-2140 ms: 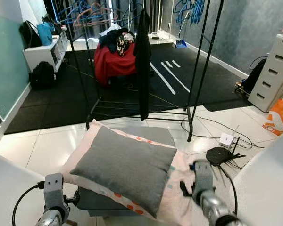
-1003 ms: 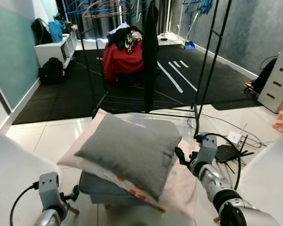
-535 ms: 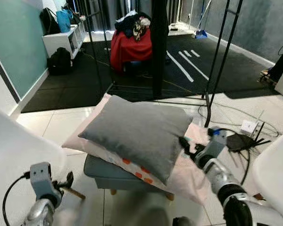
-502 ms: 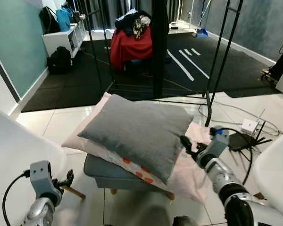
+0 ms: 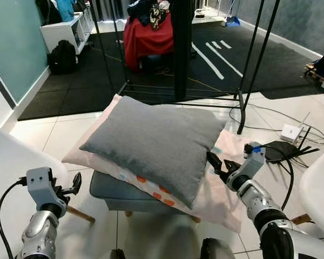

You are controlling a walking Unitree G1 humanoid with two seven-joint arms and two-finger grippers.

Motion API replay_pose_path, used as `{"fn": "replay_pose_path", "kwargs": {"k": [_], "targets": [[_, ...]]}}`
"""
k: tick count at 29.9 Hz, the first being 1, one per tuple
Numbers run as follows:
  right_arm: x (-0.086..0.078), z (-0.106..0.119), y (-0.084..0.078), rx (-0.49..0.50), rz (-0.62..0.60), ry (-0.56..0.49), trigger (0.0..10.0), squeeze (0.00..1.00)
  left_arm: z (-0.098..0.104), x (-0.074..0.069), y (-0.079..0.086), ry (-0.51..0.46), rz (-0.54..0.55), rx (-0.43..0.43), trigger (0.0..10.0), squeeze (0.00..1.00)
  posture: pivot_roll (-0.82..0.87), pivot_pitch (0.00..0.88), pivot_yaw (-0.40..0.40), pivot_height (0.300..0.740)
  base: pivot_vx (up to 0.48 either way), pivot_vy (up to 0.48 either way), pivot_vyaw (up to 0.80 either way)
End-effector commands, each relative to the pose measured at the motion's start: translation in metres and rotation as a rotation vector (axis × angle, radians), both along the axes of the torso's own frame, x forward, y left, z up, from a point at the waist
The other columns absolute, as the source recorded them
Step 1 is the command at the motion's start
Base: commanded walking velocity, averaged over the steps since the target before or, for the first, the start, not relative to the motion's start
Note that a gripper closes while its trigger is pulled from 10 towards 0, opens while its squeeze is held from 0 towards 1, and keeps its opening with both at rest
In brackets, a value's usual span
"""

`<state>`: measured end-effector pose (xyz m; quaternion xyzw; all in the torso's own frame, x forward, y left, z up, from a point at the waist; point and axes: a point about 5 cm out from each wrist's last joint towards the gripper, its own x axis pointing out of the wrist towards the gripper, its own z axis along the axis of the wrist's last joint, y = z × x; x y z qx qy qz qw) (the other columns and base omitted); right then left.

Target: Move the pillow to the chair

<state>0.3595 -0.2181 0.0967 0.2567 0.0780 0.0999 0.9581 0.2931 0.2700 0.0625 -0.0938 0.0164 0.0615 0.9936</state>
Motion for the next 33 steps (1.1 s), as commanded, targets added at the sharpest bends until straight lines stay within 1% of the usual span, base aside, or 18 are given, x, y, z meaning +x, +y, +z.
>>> {"fn": "replay_pose_path", "kwargs": {"k": [1, 4, 7, 10, 11, 12, 13, 15, 17, 18, 21, 22, 23, 24, 25, 26, 29, 33], "targets": [[0.002, 0.001, 0.009, 0.034, 0.05, -0.009, 10.0, 0.0, -0.002, -0.006, 0.009, 0.018, 0.015, 0.002, 10.0, 0.0, 0.09, 0.138, 0.07, 0.496, 0.0, 0.0, 0.0], [0.002, 0.002, 0.01, 0.04, 0.059, -0.013, 10.0, 0.0, -0.002, -0.007, 0.009, 0.018, 0.014, 0.002, 10.0, 0.0, 0.09, 0.138, 0.07, 0.486, 0.0, 0.0, 0.0], [0.001, -0.001, 0.018, 0.059, 0.1, -0.004, 10.0, 0.0, -0.005, -0.01, 0.009, 0.03, 0.014, 0.002, 10.0, 0.0, 0.09, 0.145, 0.079, 0.471, 0.0, 0.0, 0.0], [0.002, 0.006, 0.029, 0.146, 0.205, -0.071, 10.0, 0.0, -0.01, -0.016, 0.01, 0.057, 0.016, 0.002, 10.0, 0.0, 0.1, 0.143, 0.084, 0.467, 0.0, 0.0, 0.0], [0.002, 0.006, 0.029, 0.146, 0.205, -0.071, 10.0, 0.0, -0.01, -0.016, 0.01, 0.057, 0.016, 0.002, 10.0, 0.0, 0.1, 0.143, 0.084, 0.467, 0.0, 0.0, 0.0], [0.002, 0.01, 0.033, 0.191, 0.26, -0.108, 10.0, 0.0, -0.011, -0.017, 0.011, 0.063, 0.017, 0.001, 10.0, 0.0, 0.1, 0.142, 0.084, 0.467, 0.0, 0.0, 0.0], [0.002, 0.01, 0.033, 0.191, 0.26, -0.108, 10.0, 0.0, -0.011, -0.017, 0.011, 0.063, 0.017, 0.001, 10.0, 0.0, 0.1, 0.142, 0.084, 0.467, 0.0, 0.0, 0.0], [0.003, 0.016, 0.038, 0.227, 0.321, -0.152, 10.0, 0.0, -0.011, -0.018, 0.011, 0.068, 0.016, 0.001, 10.0, 0.0, 0.1, 0.138, 0.083, 0.467, 0.0, 0.0, 0.0], [0.003, 0.017, 0.039, 0.221, 0.33, -0.155, 10.0, 0.0, -0.012, -0.019, 0.01, 0.07, 0.015, 0.0, 10.0, 0.0, 0.1, 0.134, 0.082, 0.467, 0.0, 0.0, 0.0], [0.005, 0.016, 0.04, 0.197, 0.317, -0.141, 10.0, 0.0, -0.012, -0.019, 0.01, 0.074, 0.014, -0.001, 10.0, 0.0, 0.1, 0.132, 0.081, 0.467, 0.0, 0.0, 0.0], [0.005, 0.016, 0.04, 0.188, 0.306, -0.131, 10.0, 0.0, -0.013, -0.019, 0.01, 0.074, 0.014, -0.001, 10.0, 0.0, 0.1, 0.132, 0.081, 0.467, 0.0, 0.0, 0.0], [0.006, 0.015, 0.04, 0.158, 0.289, -0.109, 10.0, 0.0, -0.013, -0.019, 0.009, 0.076, 0.012, -0.001, 10.0, 0.0, 0.1, 0.129, 0.081, 0.467, 0.0, 0.0, 0.0], [0.008, 0.014, 0.04, 0.137, 0.258, -0.08, 9.1, 0.0, -0.013, -0.019, 0.009, 0.076, 0.012, -0.002, 10.0, 0.0, 0.1, 0.126, 0.079, 0.467, 0.0, 0.0, 0.0], [0.008, 0.014, 0.04, 0.137, 0.258, -0.08, 9.1, 0.0, -0.013, -0.019, 0.009, 0.076, 0.012, -0.002, 10.0, 0.0, 0.1, 0.126, 0.079, 0.467, 0.0, 0.0, 0.0], [0.009, 0.015, 0.038, 0.163, 0.215, -0.074, 0.0, 0.0, -0.013, -0.02, 0.008, 0.075, 0.012, -0.004, 10.0, 0.0, 0.1, 0.122, 0.077, 0.467, 0.0, 0.0, 0.0], [0.01, 0.016, 0.037, 0.188, 0.194, -0.078, 0.0, 0.0, -0.013, -0.02, 0.008, 0.075, 0.013, -0.004, 10.0, 0.0, 0.1, 0.119, 0.074, 0.467, 0.0, 0.0, 0.0], [0.011, 0.018, 0.039, 0.215, 0.207, -0.099, 0.0, 0.0, -0.013, -0.019, 0.007, 0.073, 0.014, -0.006, 10.0, 0.0, 0.09, 0.116, 0.074, 0.467, 0.0, 0.0, 0.0], [0.01, 0.018, 0.041, 0.217, 0.222, -0.105, 0.0, 0.0, -0.013, -0.019, 0.007, 0.072, 0.013, -0.007, 10.0, 0.0, 0.09, 0.116, 0.074, 0.467, 0.0, 0.0, 0.0]]}}
